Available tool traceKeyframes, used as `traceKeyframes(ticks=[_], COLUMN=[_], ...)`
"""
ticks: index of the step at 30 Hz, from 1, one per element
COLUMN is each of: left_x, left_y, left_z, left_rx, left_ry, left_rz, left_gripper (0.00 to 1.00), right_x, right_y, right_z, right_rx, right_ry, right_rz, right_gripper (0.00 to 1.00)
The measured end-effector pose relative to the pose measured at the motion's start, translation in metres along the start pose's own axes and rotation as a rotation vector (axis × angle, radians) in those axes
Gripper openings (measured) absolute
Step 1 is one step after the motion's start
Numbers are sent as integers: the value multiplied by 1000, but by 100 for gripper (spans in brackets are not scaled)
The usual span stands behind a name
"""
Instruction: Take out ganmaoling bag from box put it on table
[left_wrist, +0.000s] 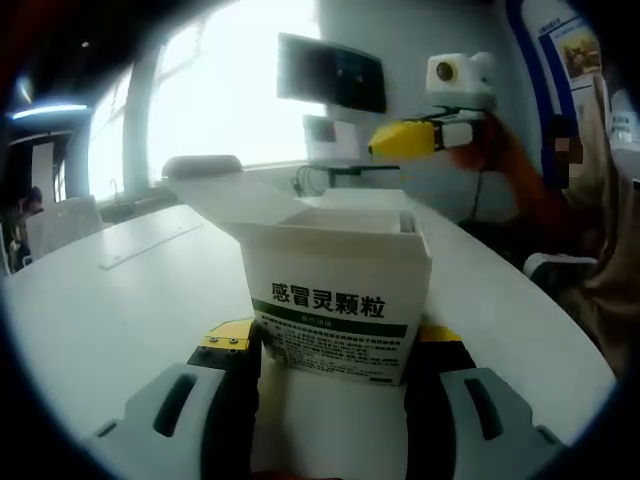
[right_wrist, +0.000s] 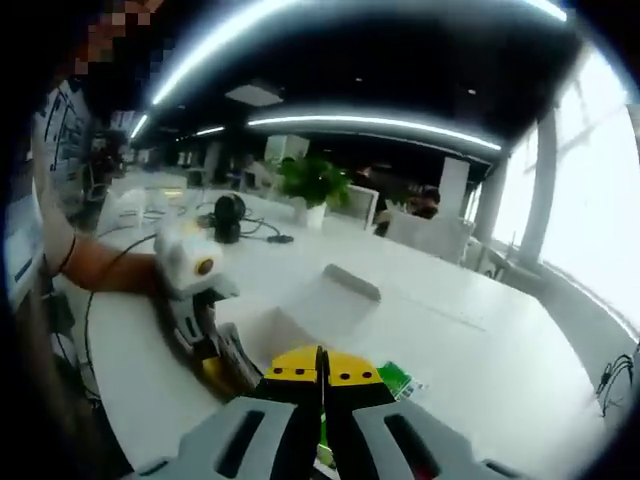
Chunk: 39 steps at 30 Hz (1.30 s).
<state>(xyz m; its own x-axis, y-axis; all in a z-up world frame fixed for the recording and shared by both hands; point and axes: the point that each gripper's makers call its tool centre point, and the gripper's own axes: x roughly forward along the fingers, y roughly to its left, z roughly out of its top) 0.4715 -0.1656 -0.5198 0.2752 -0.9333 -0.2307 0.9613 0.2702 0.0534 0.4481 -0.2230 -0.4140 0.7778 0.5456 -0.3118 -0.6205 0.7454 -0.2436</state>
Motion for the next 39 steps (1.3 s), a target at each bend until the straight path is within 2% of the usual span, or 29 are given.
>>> traceKeyframes(ticks=[8,16,24,31,39], left_x=[1,1,1,1,0], left_y=[0,0,0,0,1], left_z=[0,1,1,0,0], left_rx=[0,1,1,0,1], left_ry=[0,1,2,2,2], left_rz=[0,0,1,0,1], left_gripper=[49,49,49,49,49], right_x=[21,42,53,57,62], right_y=[28,57,67,75,71], right_z=[5,5,0,-2,-7], right_rx=[-63,-126,-171,-166,-176], right_ry=[45,98,129,149,189], right_rz=[104,238,298,352,348], right_gripper=[0,0,0,1,2])
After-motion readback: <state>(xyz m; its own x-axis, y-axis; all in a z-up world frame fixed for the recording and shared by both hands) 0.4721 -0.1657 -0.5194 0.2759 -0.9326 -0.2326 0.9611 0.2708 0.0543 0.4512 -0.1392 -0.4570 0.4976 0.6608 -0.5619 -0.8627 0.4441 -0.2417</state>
